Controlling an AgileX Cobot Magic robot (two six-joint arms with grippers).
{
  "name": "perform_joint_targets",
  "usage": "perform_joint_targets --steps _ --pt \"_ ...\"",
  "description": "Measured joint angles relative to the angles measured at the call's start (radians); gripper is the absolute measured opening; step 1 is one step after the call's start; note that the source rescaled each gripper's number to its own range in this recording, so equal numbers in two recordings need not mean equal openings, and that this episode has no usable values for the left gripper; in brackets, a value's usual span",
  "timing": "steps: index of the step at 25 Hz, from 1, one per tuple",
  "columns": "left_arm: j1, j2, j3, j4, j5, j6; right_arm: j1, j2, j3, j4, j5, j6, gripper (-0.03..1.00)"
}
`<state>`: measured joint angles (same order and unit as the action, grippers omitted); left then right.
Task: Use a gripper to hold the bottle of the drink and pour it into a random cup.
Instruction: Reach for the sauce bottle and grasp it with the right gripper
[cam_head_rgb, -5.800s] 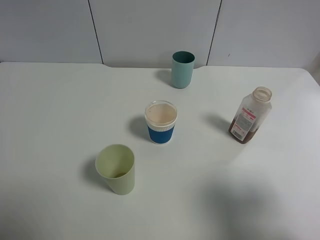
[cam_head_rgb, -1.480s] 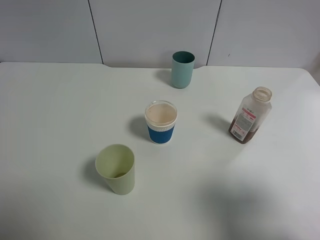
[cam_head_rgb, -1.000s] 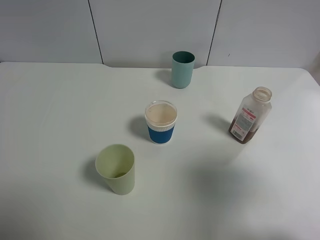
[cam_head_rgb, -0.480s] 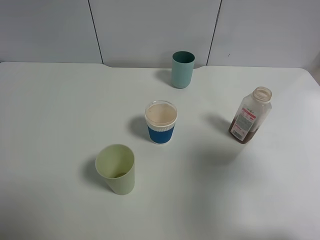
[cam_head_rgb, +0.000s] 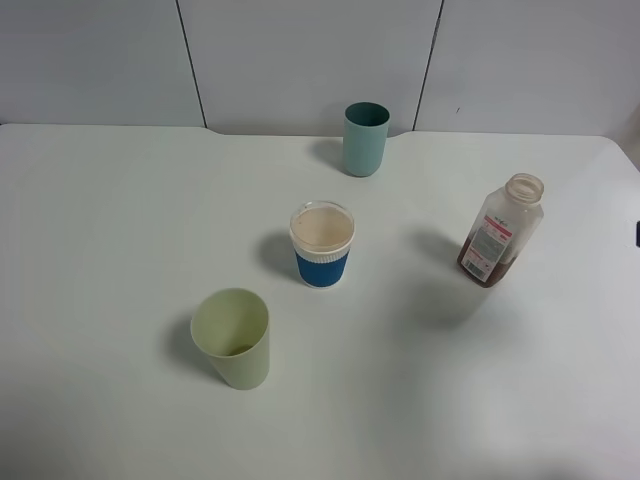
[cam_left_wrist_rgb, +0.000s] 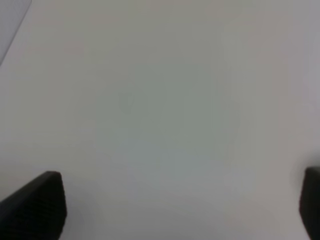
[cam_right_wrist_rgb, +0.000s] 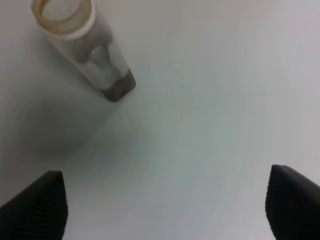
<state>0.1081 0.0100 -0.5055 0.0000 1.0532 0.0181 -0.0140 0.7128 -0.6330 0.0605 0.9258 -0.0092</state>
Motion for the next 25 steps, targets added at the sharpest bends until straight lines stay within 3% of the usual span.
perform_joint_targets --steps 8,16,25 --pt "0.0 0.0 0.0 0.0 0.0 0.0 0.0 0.017 0.136 0.016 -0.068 -0.073 0.67" --pt "0.0 0.0 0.0 0.0 0.0 0.0 0.0 0.027 0.14 -0.002 -0.097 -0.081 0.67" --pt "0.0 0.0 0.0 0.0 0.0 0.0 0.0 0.28 0.14 -0.007 -0.216 -0.085 0.67"
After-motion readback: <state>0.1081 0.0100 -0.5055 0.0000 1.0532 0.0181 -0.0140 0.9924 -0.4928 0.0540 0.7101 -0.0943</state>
